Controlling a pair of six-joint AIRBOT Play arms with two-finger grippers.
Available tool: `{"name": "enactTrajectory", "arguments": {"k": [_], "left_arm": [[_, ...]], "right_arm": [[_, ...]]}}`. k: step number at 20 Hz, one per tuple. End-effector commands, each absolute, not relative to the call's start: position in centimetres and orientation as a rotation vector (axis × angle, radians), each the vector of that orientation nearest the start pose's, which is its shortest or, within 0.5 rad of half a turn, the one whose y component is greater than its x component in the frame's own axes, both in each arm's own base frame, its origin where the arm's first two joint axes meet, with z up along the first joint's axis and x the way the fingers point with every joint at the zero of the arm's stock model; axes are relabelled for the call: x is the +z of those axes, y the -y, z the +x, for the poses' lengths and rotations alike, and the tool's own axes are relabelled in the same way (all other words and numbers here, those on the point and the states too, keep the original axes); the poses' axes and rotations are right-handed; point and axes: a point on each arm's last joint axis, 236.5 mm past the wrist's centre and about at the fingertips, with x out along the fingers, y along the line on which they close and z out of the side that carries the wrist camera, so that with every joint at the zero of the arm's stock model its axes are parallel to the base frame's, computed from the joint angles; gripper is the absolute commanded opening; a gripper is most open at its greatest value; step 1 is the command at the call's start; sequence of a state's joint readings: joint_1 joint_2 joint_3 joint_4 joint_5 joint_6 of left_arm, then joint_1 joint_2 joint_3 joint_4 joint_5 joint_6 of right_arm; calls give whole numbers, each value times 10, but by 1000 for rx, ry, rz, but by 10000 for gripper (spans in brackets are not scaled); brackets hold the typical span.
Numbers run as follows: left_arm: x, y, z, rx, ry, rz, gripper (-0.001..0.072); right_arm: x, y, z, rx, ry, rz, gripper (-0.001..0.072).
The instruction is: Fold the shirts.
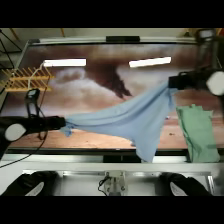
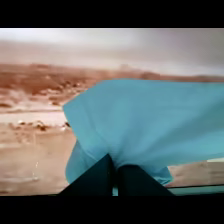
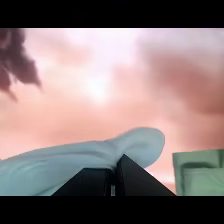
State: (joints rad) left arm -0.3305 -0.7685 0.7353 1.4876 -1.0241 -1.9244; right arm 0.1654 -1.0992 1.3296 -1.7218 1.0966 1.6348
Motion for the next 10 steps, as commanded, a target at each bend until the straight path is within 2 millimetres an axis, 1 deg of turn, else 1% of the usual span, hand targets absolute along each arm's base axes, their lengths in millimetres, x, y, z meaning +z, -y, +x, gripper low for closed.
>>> {"name": "enactTrajectory", "arguments": {"k": [1,2,4,5,7,8,9,10], "left_arm": [[-22,123,306,-114,-1170,-258,38],[-34,121,313,-90,-1208,-269,38],[-46,115,333,-46,-1244,-305,38],[-46,111,346,-27,-1244,-332,38],[-39,104,369,-1,-1221,-385,43],[-35,102,376,4,-1211,-407,91],[-30,101,379,-13,-1208,-402,247],[-27,98,377,-27,-1226,-374,426]], "right_arm": [[67,-67,479,46,-886,20,71],[49,-75,488,53,-902,76,71],[20,-90,497,61,-938,174,71],[12,-94,498,65,-953,203,71],[1,-103,496,74,-982,250,72],[0,-107,496,81,-987,274,99],[2,-108,496,84,-983,282,184],[4,-107,496,89,-978,270,432]]}}
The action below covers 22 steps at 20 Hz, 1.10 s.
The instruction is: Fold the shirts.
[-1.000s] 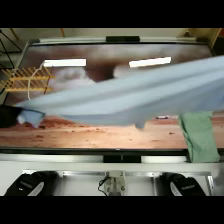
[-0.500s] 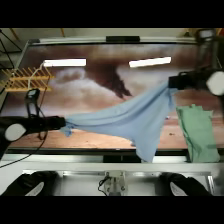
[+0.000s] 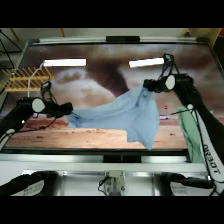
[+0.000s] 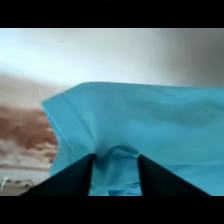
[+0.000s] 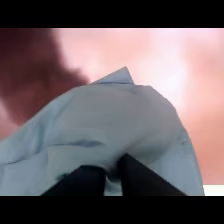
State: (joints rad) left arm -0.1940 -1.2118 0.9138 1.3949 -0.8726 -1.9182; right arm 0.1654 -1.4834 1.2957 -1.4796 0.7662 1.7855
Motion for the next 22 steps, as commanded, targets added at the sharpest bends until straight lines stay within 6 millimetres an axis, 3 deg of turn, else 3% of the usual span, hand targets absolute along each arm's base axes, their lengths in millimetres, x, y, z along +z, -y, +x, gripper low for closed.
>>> {"name": "enactTrajectory", "arguments": {"k": [1,2,5,8,10,12,14,16,22], "left_arm": [[-24,90,369,-40,-1269,-329,525],[-19,77,357,-53,-1334,-264,545],[3,39,309,-85,-1561,-102,545],[-1,47,277,-132,-1645,-73,544],[-26,64,265,-166,-1652,-89,535],[-55,81,262,-164,-1635,-166,425],[-74,91,273,-131,-1578,-262,425],[-81,96,288,-128,-1525,-297,464],[-100,104,310,-126,-1478,-348,462]], "right_arm": [[8,-103,495,97,-974,231,527],[13,-94,490,97,-981,178,527],[27,-39,456,13,-1075,-2,527],[21,17,410,-67,-1260,-84,526],[11,41,389,-110,-1342,-37,525],[0,47,380,-109,-1374,51,524],[-9,39,370,-70,-1411,118,525],[-12,31,363,-26,-1439,127,525],[-11,21,361,6,-1449,140,525]]}}
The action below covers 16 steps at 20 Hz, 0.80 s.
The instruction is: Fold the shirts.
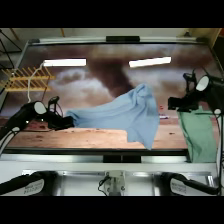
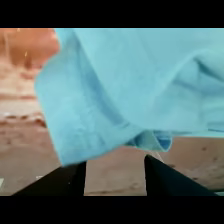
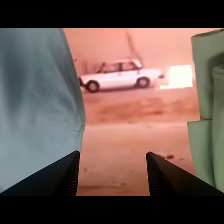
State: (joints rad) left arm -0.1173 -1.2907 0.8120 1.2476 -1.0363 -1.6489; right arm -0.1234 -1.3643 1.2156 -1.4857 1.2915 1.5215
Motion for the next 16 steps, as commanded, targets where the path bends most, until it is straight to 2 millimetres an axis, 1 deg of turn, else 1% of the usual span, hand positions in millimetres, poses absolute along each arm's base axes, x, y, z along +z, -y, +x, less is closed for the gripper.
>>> {"name": "enactTrajectory", "arguments": {"k": [1,4,6,8,9,10,12,13,14,16], "left_arm": [[-101,102,314,-127,-1461,-343,463],[-100,98,317,-138,-1448,-324,463],[-101,101,316,-166,-1448,-300,462],[-104,104,314,-174,-1459,-290,461],[-107,104,313,-172,-1467,-291,414],[-109,104,312,-170,-1475,-292,322],[-112,104,311,-168,-1484,-293,188],[-112,104,311,-168,-1487,-293,95],[-112,105,310,-171,-1491,-297,38],[-111,105,306,-184,-1506,-288,38]], "right_arm": [[-12,21,359,10,-1460,138,525],[-12,20,353,15,-1487,139,525],[-15,16,349,26,-1499,155,525],[-28,9,338,41,-1536,183,525],[-37,3,331,52,-1560,205,526],[-46,-3,324,75,-1577,222,526],[-60,-13,314,100,-1598,262,527],[-66,-16,312,102,-1600,275,527],[-70,-18,310,103,-1599,286,526],[-76,-18,308,98,-1597,292,527]]}}
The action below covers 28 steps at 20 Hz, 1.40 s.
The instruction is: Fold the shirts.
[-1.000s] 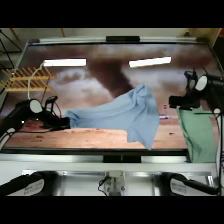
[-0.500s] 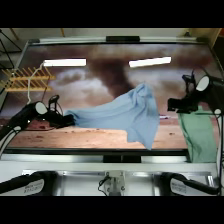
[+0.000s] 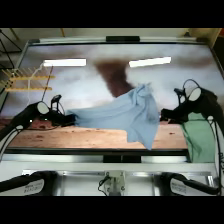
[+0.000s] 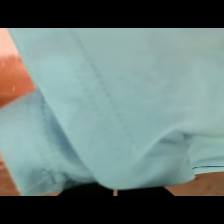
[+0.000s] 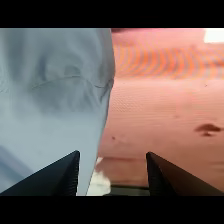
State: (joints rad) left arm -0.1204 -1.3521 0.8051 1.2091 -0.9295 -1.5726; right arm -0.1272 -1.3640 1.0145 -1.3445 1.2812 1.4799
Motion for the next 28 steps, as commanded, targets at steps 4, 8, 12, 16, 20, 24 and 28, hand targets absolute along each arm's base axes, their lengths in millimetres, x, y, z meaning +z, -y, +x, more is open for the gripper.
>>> {"name": "enactTrajectory", "arguments": {"k": [4,8,12,16,20,24,28], "left_arm": [[-107,106,301,-194,-1518,-284,38],[-98,107,300,-204,-1507,-281,37],[-86,108,299,-214,-1487,-281,37],[-77,114,302,-228,-1462,-310,37],[-24,116,322,-283,-1319,-266,35],[153,102,367,-313,-891,-121,35],[419,90,325,-326,-227,-77,35]], "right_arm": [[-86,-24,311,99,-1578,332,527],[-99,-38,336,107,-1506,433,526],[-111,-39,357,84,-1446,480,364],[-107,-47,366,136,-1404,490,70],[-59,-52,380,259,-1321,384,69],[144,-28,438,258,-784,217,69],[440,-2,374,118,-11,5,70]]}}
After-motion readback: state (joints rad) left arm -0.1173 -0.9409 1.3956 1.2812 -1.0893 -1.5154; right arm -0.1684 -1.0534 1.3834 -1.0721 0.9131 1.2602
